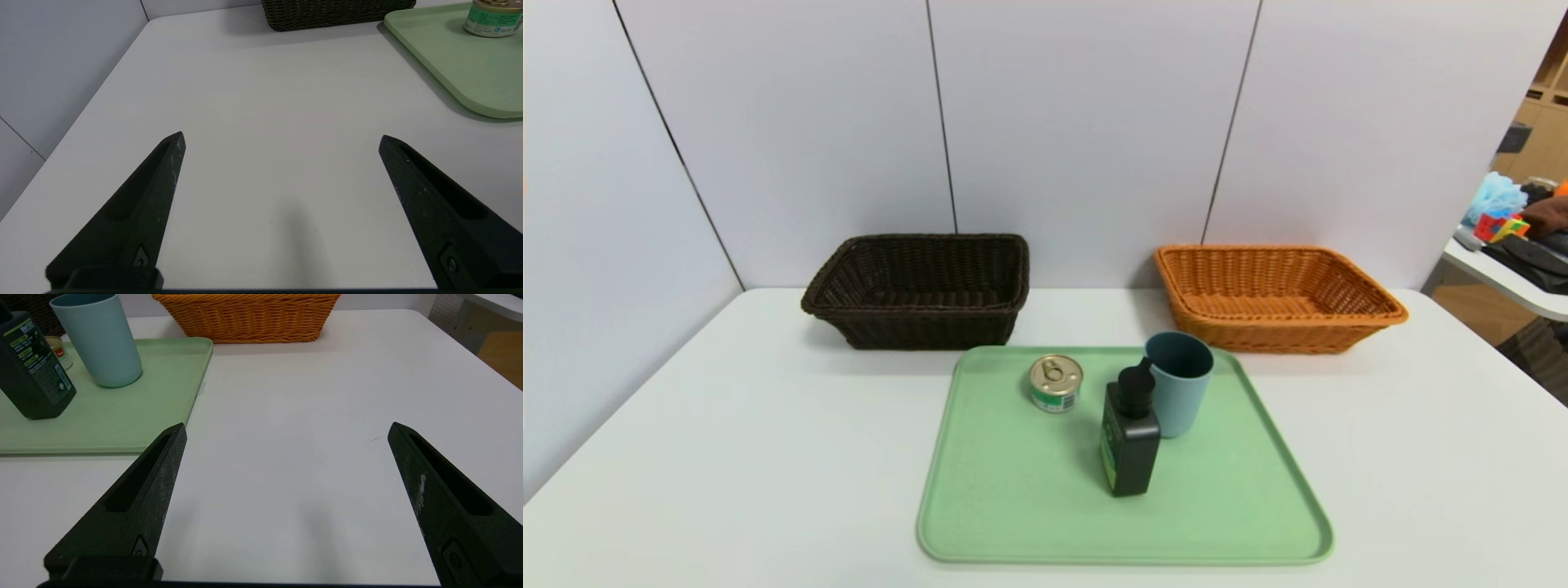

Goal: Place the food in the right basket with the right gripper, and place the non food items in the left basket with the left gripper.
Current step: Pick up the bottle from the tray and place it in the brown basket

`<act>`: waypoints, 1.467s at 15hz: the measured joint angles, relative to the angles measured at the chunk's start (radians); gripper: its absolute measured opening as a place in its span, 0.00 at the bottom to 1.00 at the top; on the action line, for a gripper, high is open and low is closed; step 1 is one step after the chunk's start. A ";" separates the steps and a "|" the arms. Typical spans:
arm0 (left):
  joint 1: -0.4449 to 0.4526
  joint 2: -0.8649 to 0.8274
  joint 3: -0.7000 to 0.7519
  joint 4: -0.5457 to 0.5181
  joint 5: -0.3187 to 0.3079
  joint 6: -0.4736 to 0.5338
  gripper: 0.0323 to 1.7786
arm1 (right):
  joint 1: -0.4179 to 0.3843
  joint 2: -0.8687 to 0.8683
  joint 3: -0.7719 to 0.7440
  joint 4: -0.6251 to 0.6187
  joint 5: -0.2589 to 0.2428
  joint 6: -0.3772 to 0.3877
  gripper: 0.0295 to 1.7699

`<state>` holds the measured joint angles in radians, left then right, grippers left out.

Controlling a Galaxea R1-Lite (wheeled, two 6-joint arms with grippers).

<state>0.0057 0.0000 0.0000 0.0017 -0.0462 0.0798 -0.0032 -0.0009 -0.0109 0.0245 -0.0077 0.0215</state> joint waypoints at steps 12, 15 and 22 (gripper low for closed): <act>0.000 0.001 -0.002 0.003 -0.001 0.009 0.95 | 0.000 0.000 -0.002 0.010 0.001 -0.020 0.96; 0.000 0.016 -0.012 0.023 -0.003 0.010 0.95 | 0.000 0.003 -0.007 0.017 0.008 -0.034 0.96; 0.000 0.166 -0.155 0.077 -0.119 -0.034 0.95 | 0.000 0.046 -0.018 0.020 0.019 -0.047 0.96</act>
<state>0.0057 0.1657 -0.1547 0.0783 -0.1649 0.0460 -0.0032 0.0447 -0.0287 0.0443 0.0111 -0.0257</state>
